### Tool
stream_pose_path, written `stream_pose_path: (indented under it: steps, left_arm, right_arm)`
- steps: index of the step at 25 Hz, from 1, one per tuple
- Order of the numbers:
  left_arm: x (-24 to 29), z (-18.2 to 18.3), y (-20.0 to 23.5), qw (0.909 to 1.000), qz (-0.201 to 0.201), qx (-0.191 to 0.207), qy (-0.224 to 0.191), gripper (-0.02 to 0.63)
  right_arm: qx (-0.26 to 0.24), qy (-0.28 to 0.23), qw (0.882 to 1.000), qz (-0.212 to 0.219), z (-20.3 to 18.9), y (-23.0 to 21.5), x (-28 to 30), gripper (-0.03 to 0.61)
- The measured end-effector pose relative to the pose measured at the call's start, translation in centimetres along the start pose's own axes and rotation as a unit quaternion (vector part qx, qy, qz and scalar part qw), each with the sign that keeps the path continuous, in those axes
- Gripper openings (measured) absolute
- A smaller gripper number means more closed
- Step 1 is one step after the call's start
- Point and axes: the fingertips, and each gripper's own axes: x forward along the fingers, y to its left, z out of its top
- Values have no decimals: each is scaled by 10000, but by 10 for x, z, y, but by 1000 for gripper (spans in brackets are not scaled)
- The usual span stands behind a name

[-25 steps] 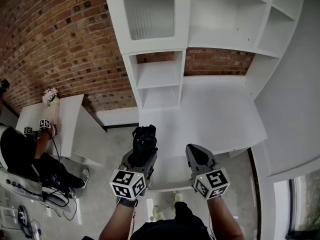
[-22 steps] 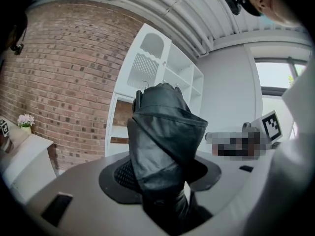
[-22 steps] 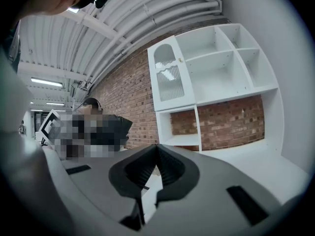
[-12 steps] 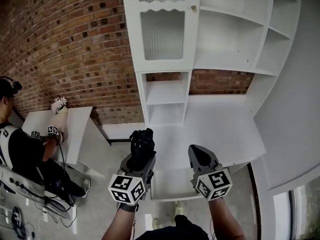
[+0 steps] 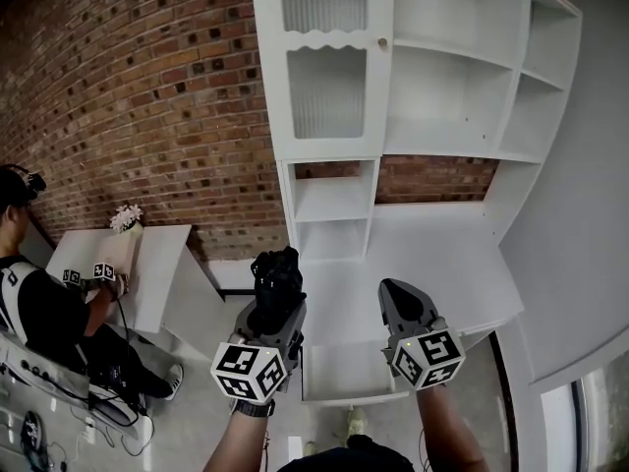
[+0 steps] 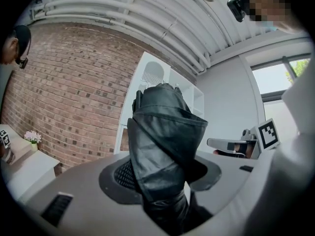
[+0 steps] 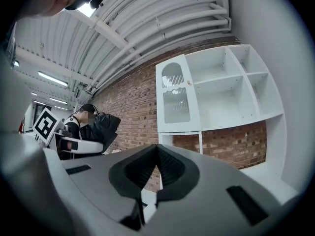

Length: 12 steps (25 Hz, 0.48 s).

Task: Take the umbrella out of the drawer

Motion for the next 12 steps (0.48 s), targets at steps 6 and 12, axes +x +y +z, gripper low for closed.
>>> stream_pose_path:
  steps: [6,12]
  left_arm:
    - [-5,10,-1,9999,-37,17,-109,229]
    - [-9,11,0,9999,-33,11,-144,229]
  right_arm:
    - [-6,-71,10000,41,7,6,2,5]
    - [-60,-70,9999,58,8,11,0,4]
